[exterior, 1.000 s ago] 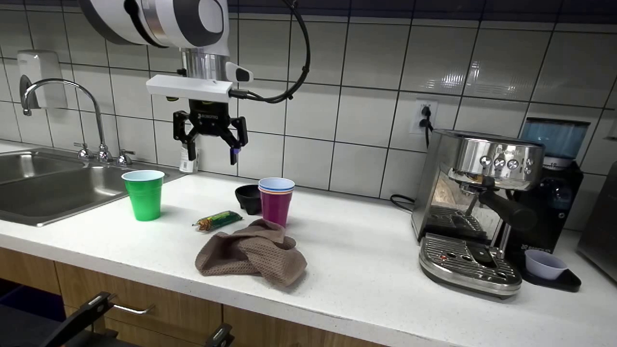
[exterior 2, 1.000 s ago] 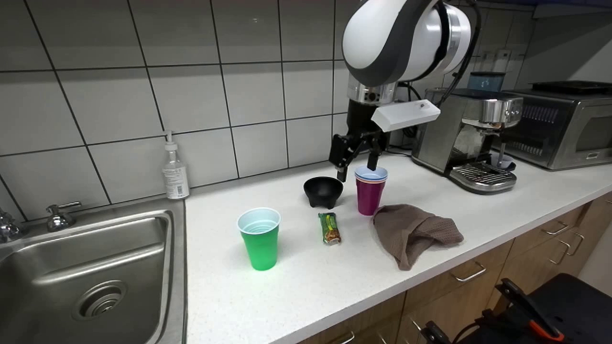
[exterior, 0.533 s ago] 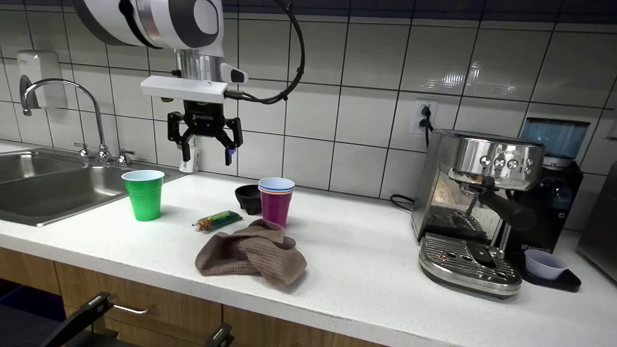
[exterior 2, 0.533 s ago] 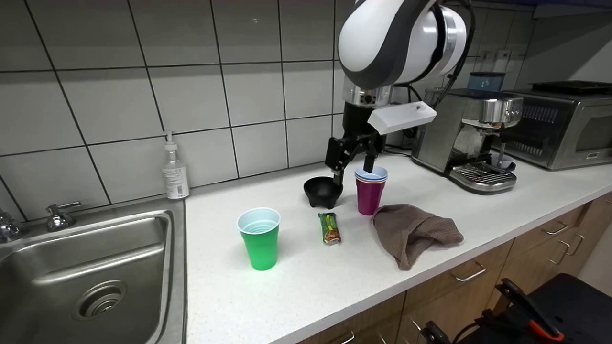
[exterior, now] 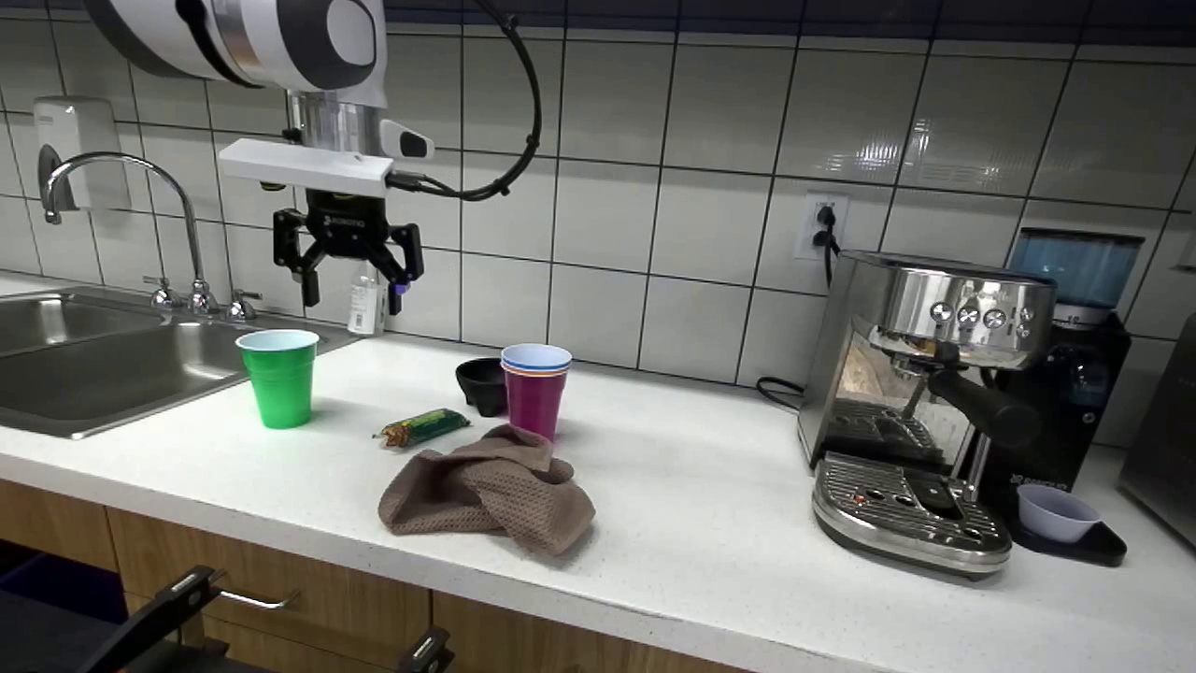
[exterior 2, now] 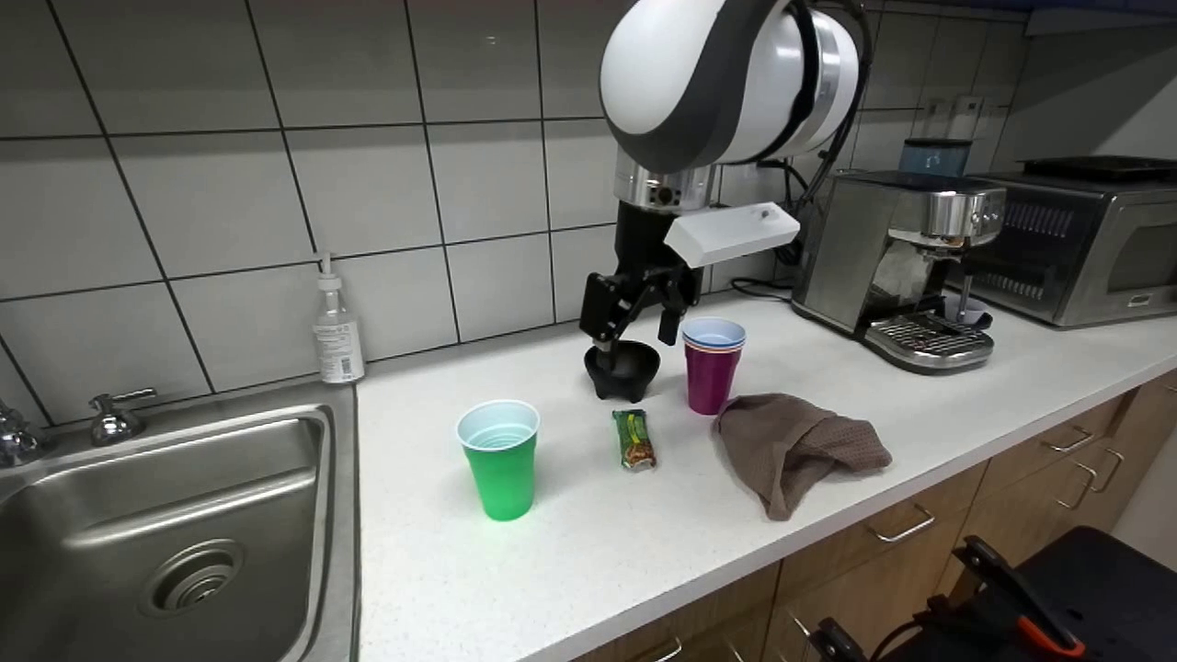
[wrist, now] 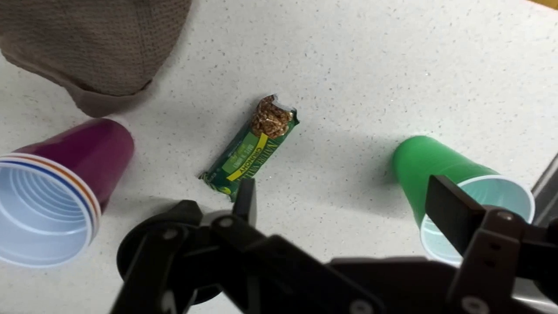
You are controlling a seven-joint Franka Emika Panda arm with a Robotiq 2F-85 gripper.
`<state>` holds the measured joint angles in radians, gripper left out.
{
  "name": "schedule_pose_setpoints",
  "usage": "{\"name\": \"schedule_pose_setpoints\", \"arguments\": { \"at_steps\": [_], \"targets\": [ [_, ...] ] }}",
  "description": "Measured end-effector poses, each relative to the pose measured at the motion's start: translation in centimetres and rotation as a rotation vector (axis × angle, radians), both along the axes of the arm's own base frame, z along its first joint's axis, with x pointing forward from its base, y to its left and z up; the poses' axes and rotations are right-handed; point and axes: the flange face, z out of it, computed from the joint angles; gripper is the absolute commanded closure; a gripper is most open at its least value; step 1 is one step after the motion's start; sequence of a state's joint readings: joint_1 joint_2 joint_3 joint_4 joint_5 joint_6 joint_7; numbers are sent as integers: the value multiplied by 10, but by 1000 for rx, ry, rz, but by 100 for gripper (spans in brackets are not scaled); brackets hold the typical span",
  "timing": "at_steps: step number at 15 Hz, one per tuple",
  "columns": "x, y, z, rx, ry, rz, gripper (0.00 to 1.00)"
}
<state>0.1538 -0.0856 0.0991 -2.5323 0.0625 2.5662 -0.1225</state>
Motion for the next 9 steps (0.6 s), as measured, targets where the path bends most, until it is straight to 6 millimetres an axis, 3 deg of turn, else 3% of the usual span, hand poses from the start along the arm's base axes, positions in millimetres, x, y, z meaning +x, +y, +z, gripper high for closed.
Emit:
{"name": "schedule_pose_setpoints", "arguments": {
  "at_steps": [4,9],
  "targets": [
    [5,23,0,16,-1,29,0],
    [21,38,-6,23,4,48,0]
  ]
}}
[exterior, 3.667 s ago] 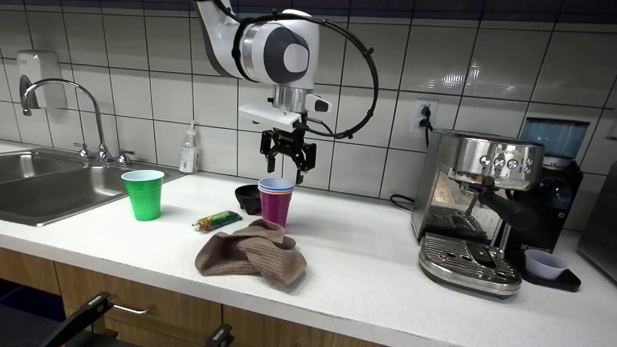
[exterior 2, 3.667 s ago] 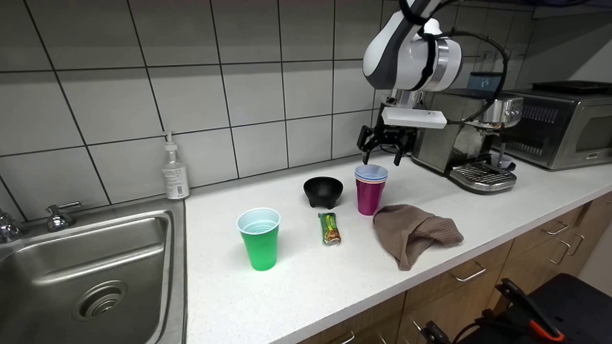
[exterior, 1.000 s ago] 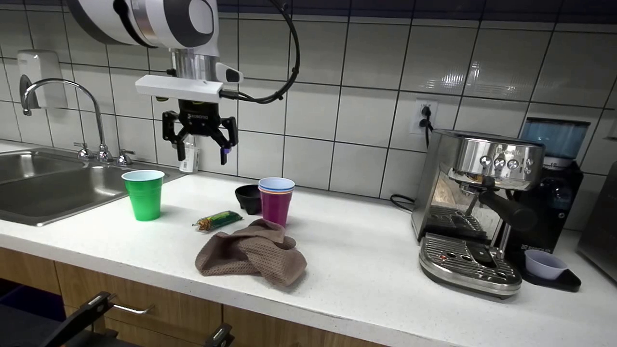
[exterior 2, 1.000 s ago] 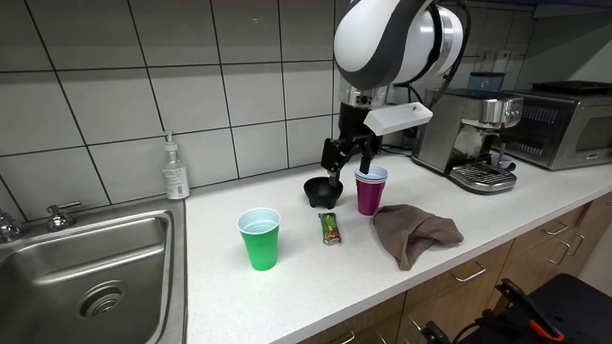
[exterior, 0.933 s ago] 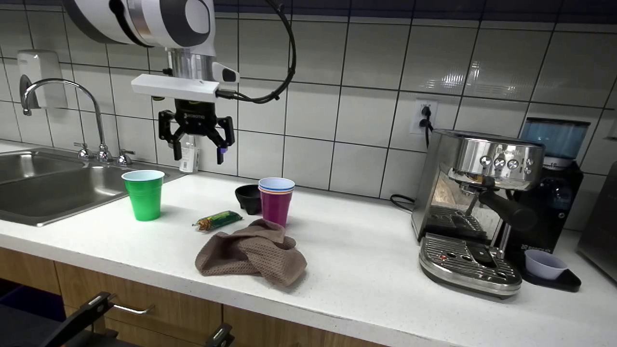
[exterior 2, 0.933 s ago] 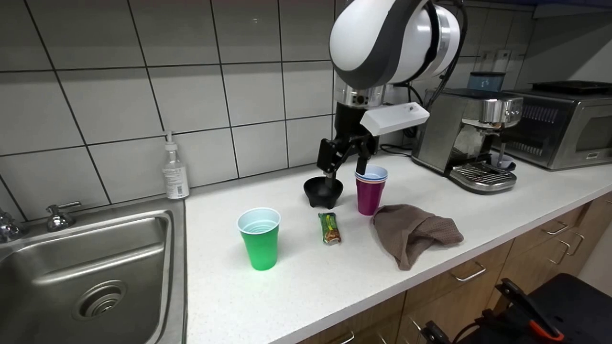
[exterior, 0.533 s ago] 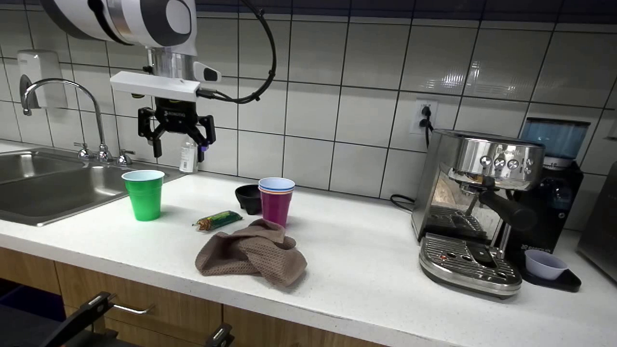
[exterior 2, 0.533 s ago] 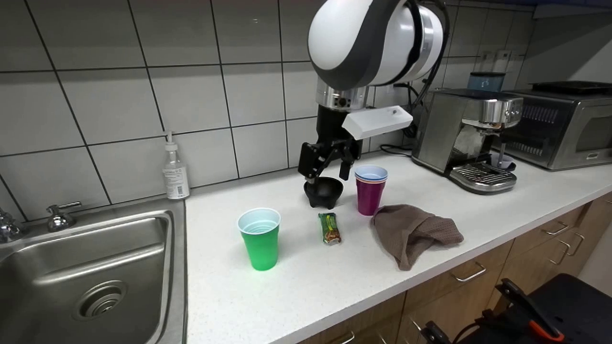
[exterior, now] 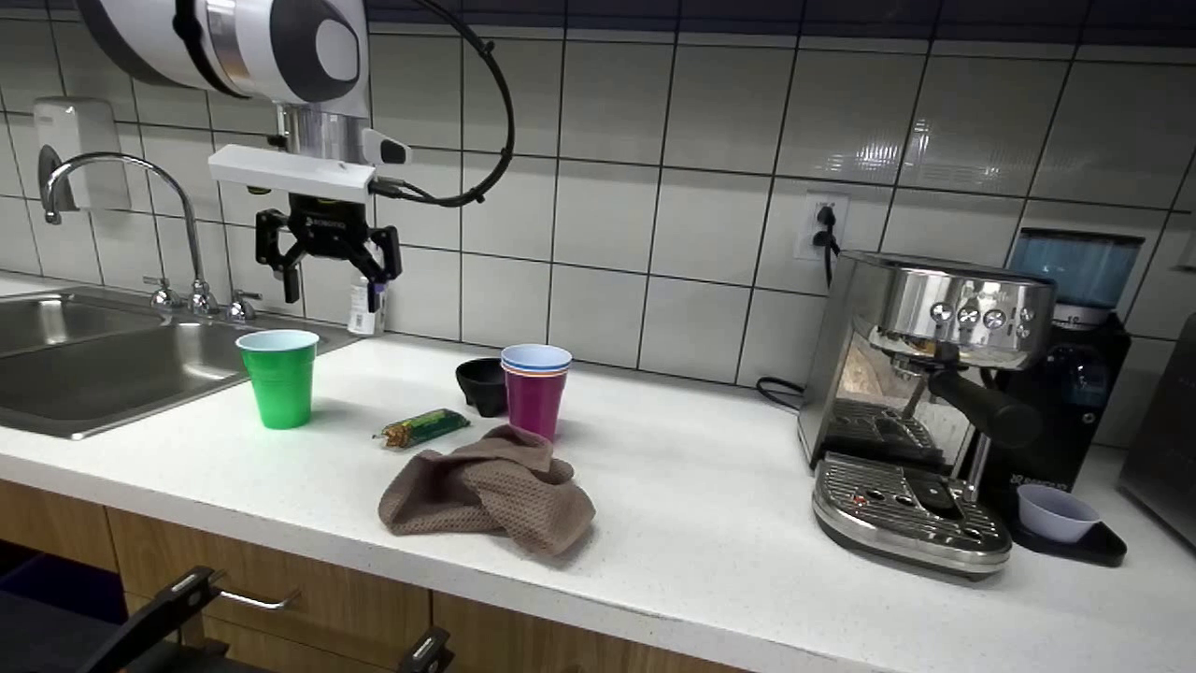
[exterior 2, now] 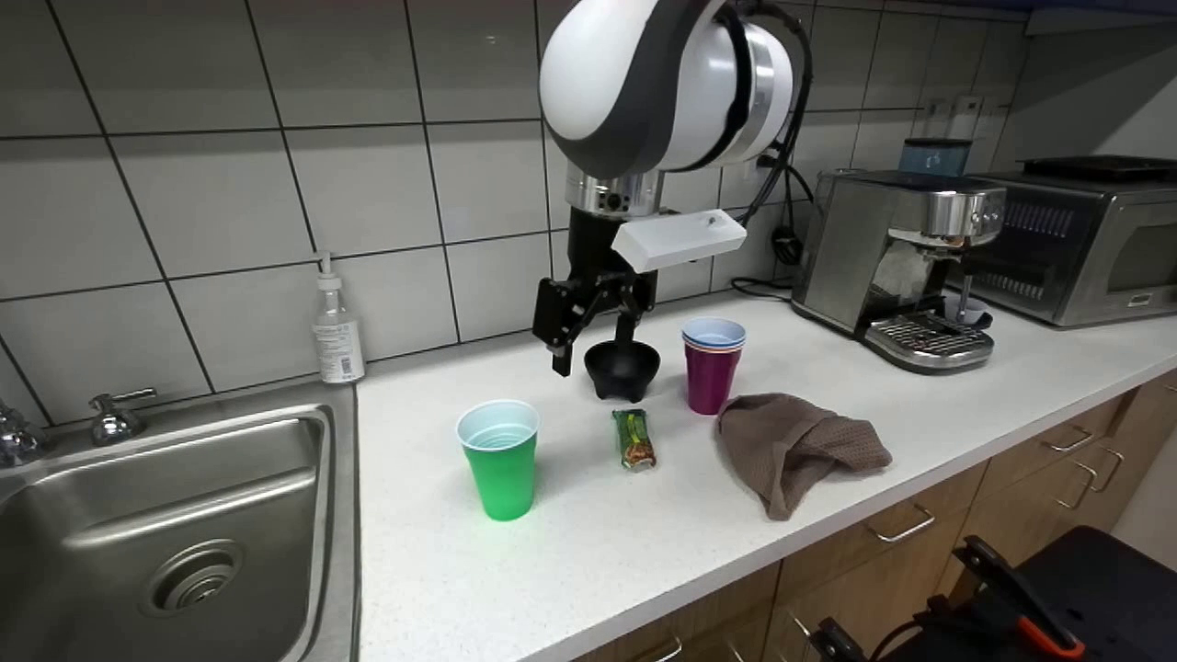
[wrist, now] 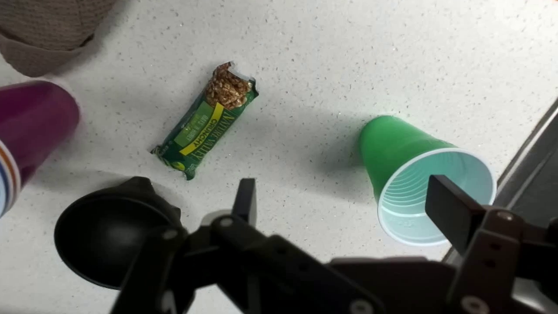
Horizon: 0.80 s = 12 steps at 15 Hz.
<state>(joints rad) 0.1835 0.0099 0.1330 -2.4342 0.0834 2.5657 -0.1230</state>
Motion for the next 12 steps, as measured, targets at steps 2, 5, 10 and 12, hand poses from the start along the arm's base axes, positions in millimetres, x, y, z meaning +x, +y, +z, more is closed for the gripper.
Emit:
{"name": "schedule_pose_setpoints", "arguments": {
  "at_steps": [2,5,10,12],
  "targets": [
    [9,4,-6,0,7,5,0],
    [21,9,-14,0,18,11,0],
    [37,22,-24,-7,32,41,0],
    [41,27,-27,-14,34,56,0]
  ]
}}
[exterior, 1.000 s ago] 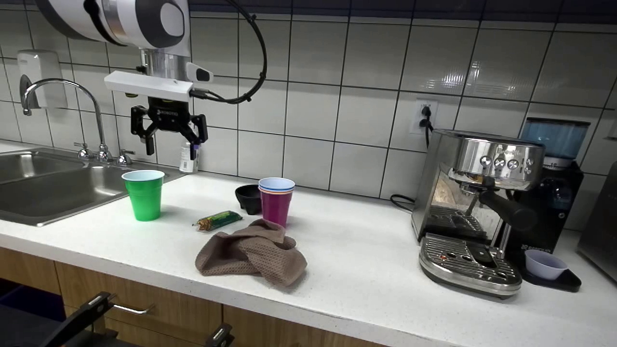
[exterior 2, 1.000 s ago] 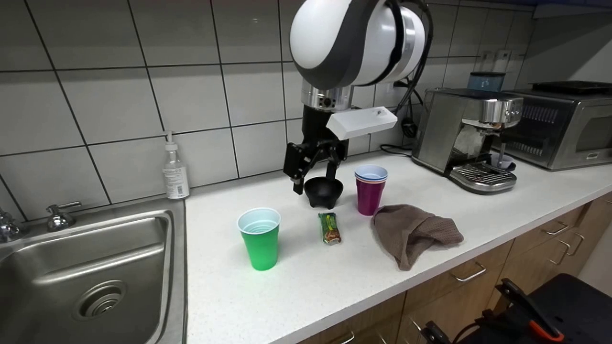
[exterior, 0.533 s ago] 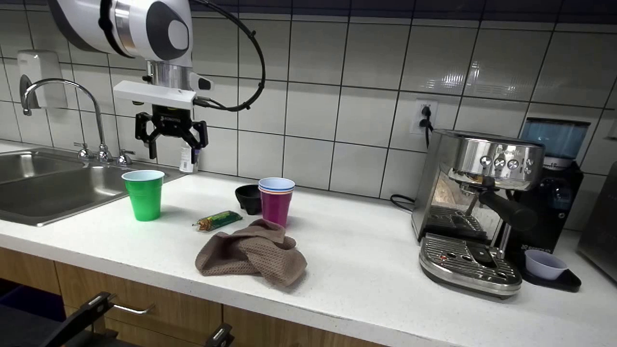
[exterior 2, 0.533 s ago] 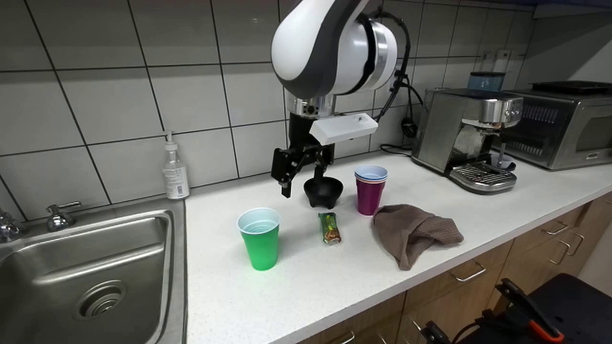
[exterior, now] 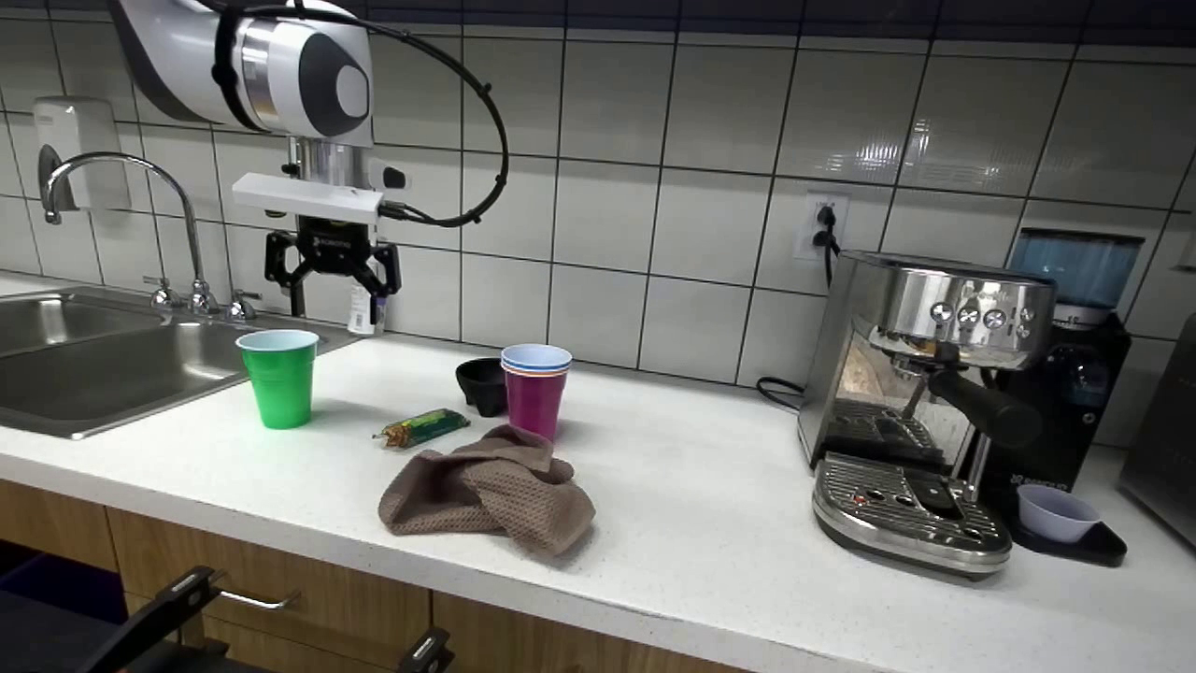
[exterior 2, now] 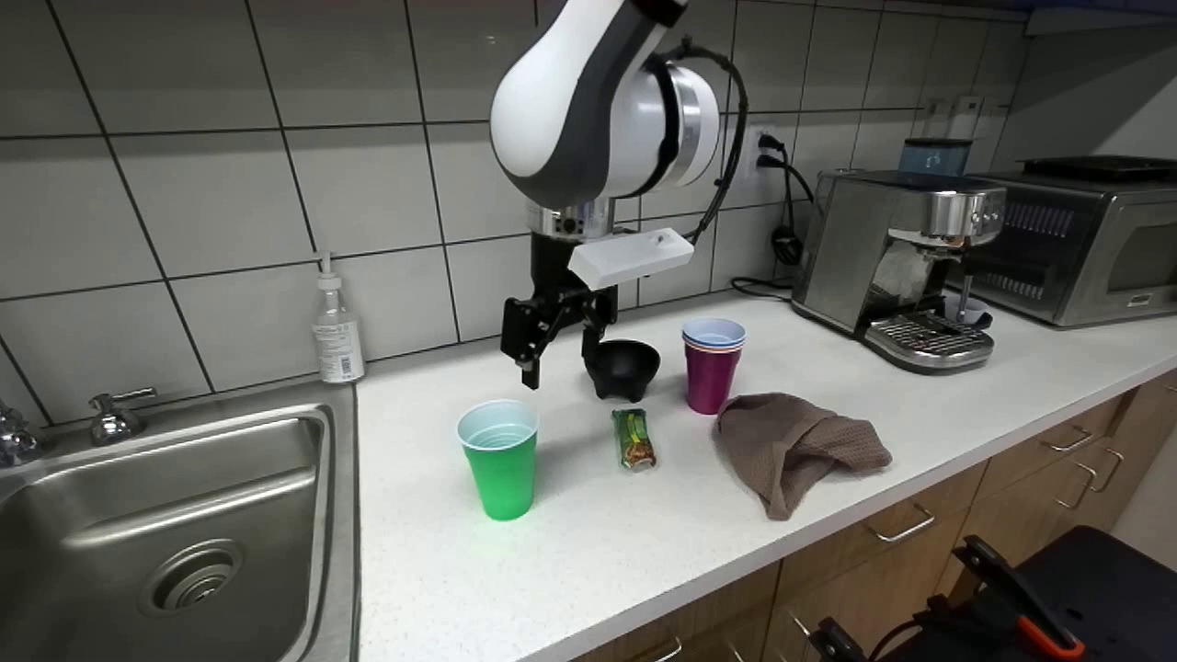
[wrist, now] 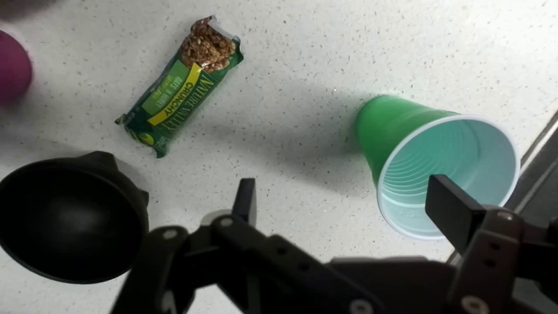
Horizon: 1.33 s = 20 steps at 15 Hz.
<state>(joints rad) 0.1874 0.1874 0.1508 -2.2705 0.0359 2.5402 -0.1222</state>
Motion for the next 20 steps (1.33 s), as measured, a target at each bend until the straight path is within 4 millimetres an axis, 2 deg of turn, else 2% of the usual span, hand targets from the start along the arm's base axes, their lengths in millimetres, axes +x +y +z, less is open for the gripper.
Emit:
{"name": "schedule_pose_setpoints", "arguments": {
  "at_steps": [7,17,18,20],
  "targets": [
    [11,13,-16,-4,14,27,0],
    [15,33,-43,-15,47,69,0],
    [15,34,-45,-15,50,70,22],
    [16,36,-49,-14,54,72,34]
  ]
}}
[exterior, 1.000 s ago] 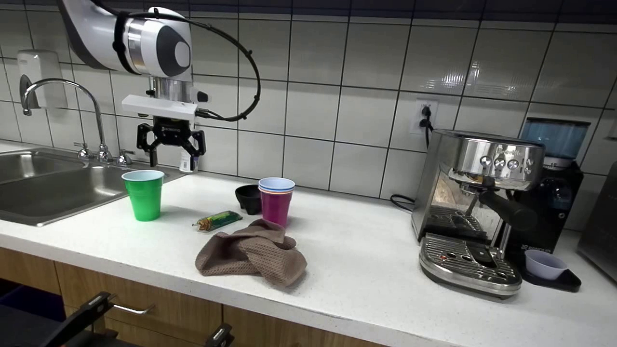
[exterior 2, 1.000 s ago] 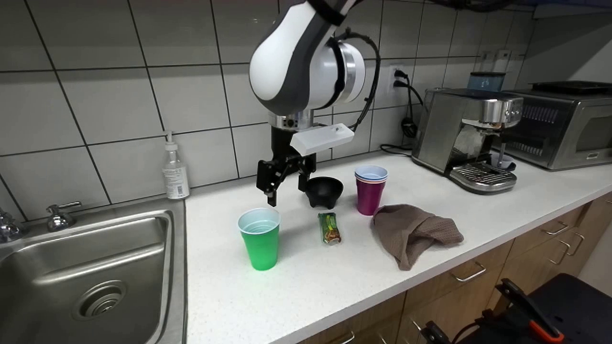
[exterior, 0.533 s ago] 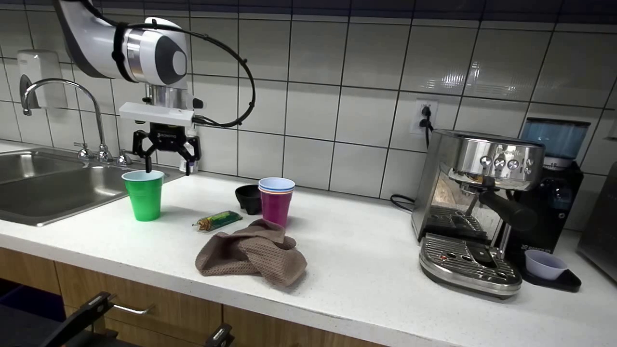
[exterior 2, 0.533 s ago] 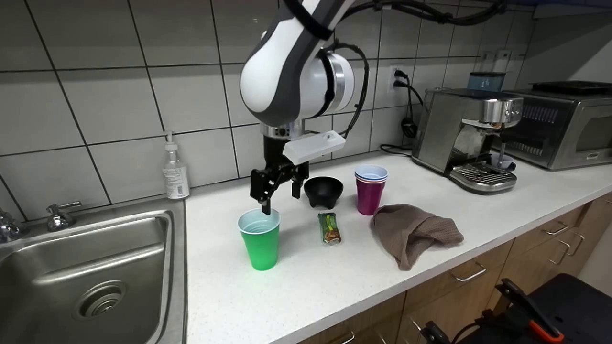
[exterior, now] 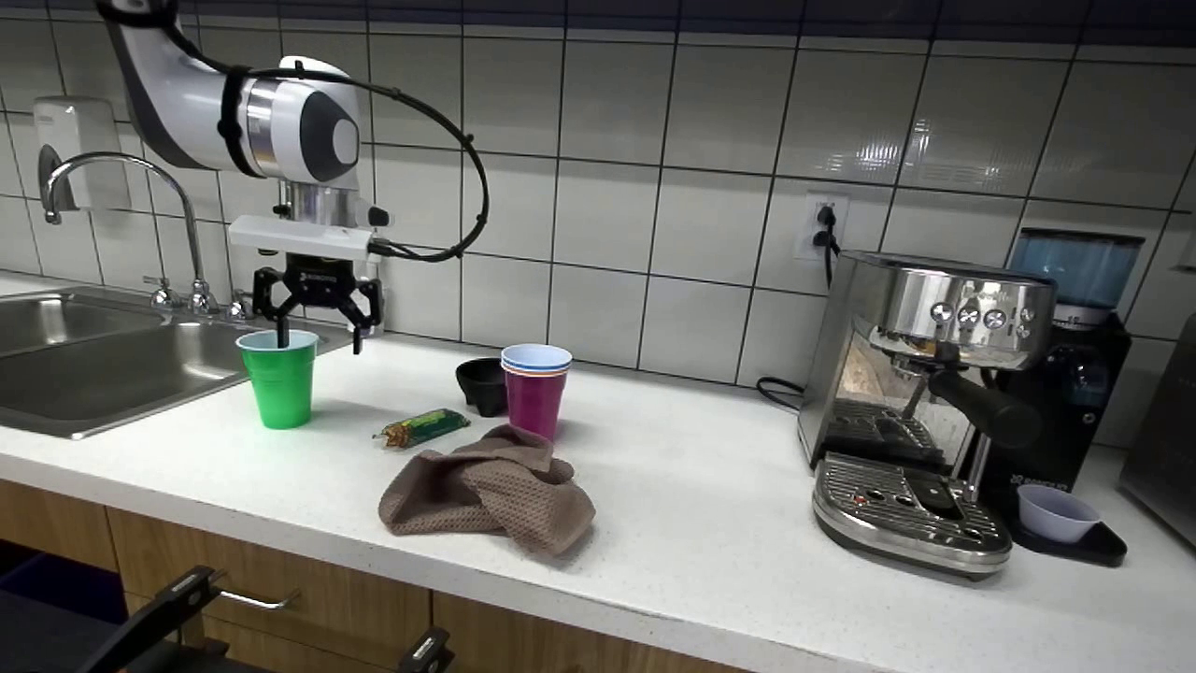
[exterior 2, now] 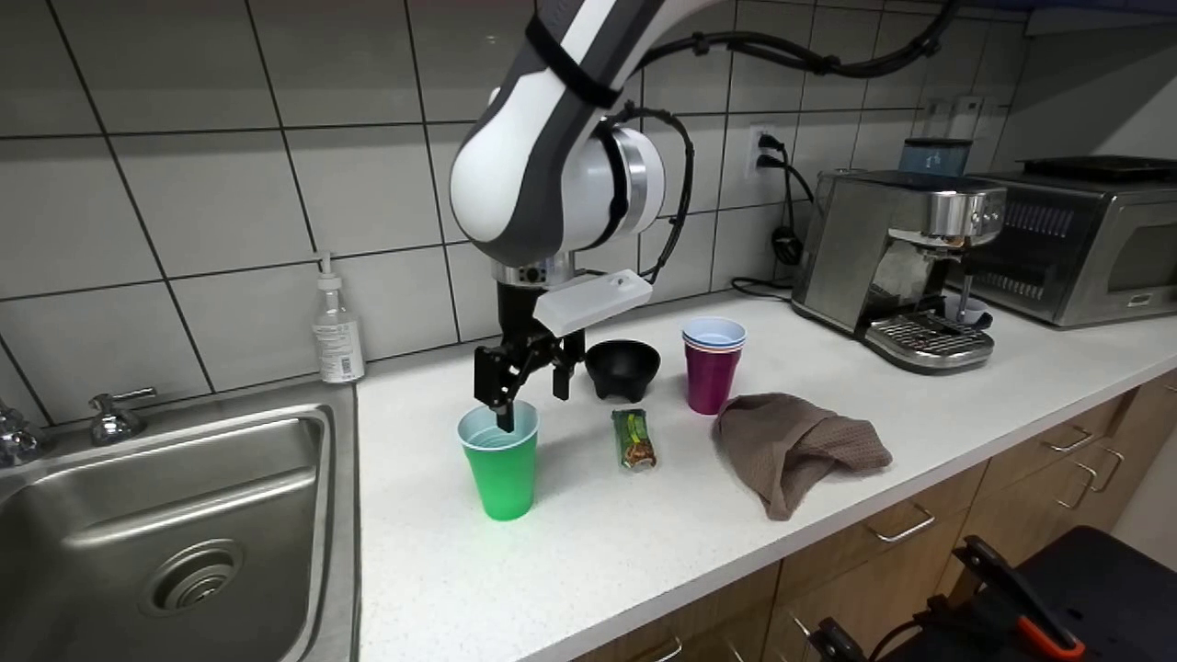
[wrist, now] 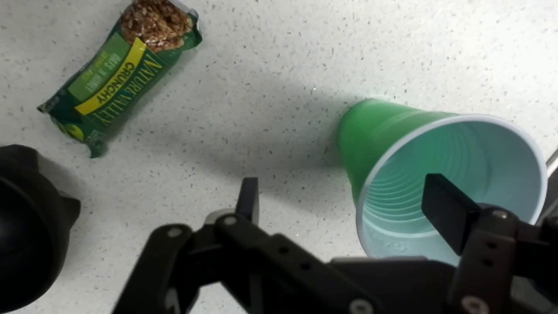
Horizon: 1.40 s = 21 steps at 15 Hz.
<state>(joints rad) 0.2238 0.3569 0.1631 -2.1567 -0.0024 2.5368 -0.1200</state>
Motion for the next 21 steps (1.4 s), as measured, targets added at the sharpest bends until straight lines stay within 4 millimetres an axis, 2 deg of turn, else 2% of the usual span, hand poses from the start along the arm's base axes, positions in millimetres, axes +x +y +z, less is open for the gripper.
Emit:
{"name": "schedule_pose_setpoints", "arguments": {
  "at_steps": [8,10,21],
  "targets": [
    [0,5,-5,2,8,7,97],
    [0,5,-5,2,8,7,100],
    [0,9,-1,10,2,8,99]
  ]
}}
